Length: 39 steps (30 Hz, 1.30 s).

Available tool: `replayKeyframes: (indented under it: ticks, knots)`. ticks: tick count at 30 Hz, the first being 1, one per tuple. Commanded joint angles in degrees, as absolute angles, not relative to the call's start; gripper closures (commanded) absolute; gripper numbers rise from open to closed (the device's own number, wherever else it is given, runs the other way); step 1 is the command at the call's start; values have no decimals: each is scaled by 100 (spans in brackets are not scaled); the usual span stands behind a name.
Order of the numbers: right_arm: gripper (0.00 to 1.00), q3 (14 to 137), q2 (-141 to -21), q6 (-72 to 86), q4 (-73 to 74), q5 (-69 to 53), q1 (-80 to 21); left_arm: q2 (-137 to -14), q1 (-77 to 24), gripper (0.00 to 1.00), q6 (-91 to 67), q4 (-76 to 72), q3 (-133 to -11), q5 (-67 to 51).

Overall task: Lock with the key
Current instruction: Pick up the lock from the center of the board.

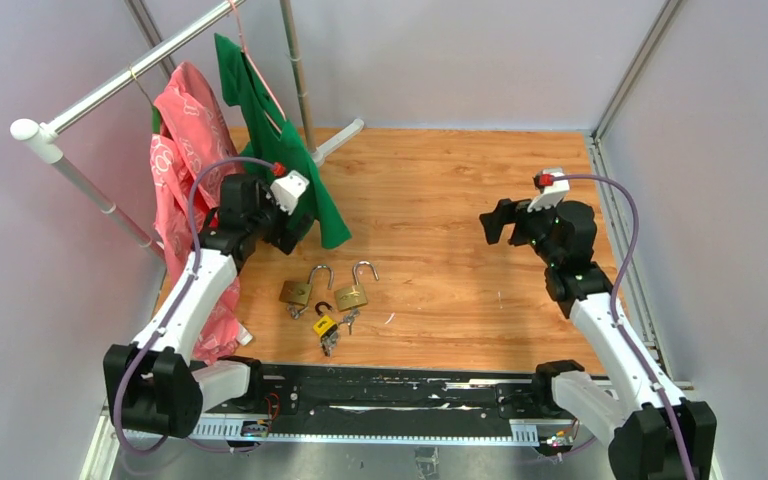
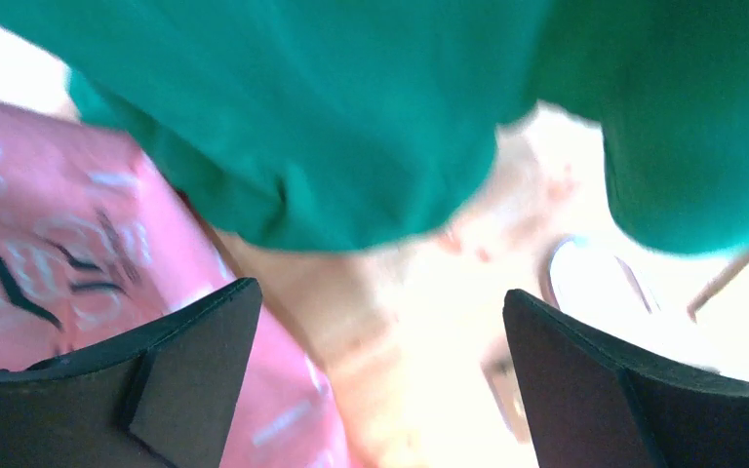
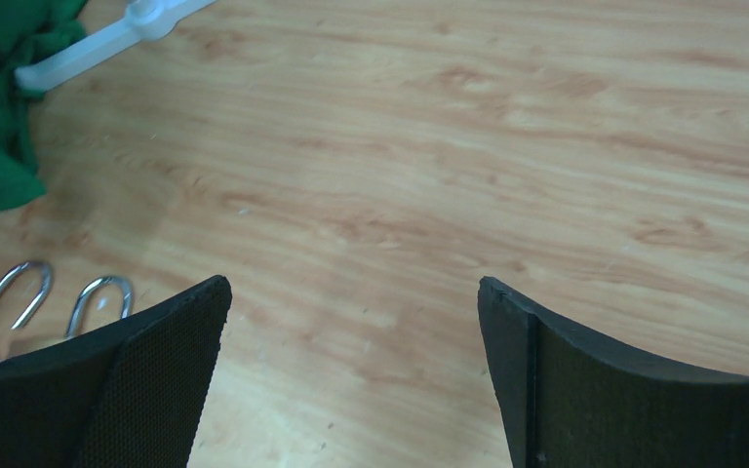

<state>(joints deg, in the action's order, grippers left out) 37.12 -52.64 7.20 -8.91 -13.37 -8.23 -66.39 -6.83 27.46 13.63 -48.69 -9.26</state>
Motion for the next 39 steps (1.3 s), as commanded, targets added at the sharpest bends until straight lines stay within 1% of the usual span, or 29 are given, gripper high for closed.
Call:
replayKeyframes:
  ticks: [1, 3, 4, 5, 9, 11, 17, 23, 28, 31, 34, 39]
  knots:
    - [0, 3970, -5134, 1125, 114, -1796, -1149, -6465, -642, 0, 2759, 4650, -5467, -782]
    - [0, 3985, -5116, 1203, 231, -1719, -1356, -6267, -654, 0, 2381, 4808, -5425, -481]
    - [0, 3959, -5115, 1250, 225, -1647, -1452, -6194, -685, 0, 2382, 4830, -5333, -481]
    - [0, 3925, -5122, 1279, 191, -1568, -1559, -6135, -783, 0, 2397, 4753, -5189, -241]
    - [1, 3877, -5276, 1352, 169, -1438, -1880, -6642, -1565, 0, 2505, 4843, -4830, 908]
    - [1, 3863, -5357, 1391, 153, -1412, -2027, -6862, -1775, 0, 2656, 4697, -4669, 1101]
    - [1, 3816, -5593, 1387, 166, -1035, -2504, -7201, -1888, 0, 2506, 3966, -4458, 729]
    - [1, 3849, -5702, 1411, 183, -855, -2700, -7617, -2136, 0, 2198, 3403, -4363, 430]
    - [1, 3858, -5681, 1410, 232, -708, -2761, -8241, -2136, 0, 1862, 3503, -4683, 292]
    - [1, 3858, -5670, 1397, 267, -637, -2794, -8377, -2136, 0, 1636, 3545, -4878, 189]
    - [1, 3894, -5669, 1389, 375, -561, -2817, -8399, -2123, 0, 1186, 3653, -5167, 331]
    - [1, 4012, -5647, 1377, 601, -444, -2867, -8498, -1980, 0, 100, 4347, -5731, 430]
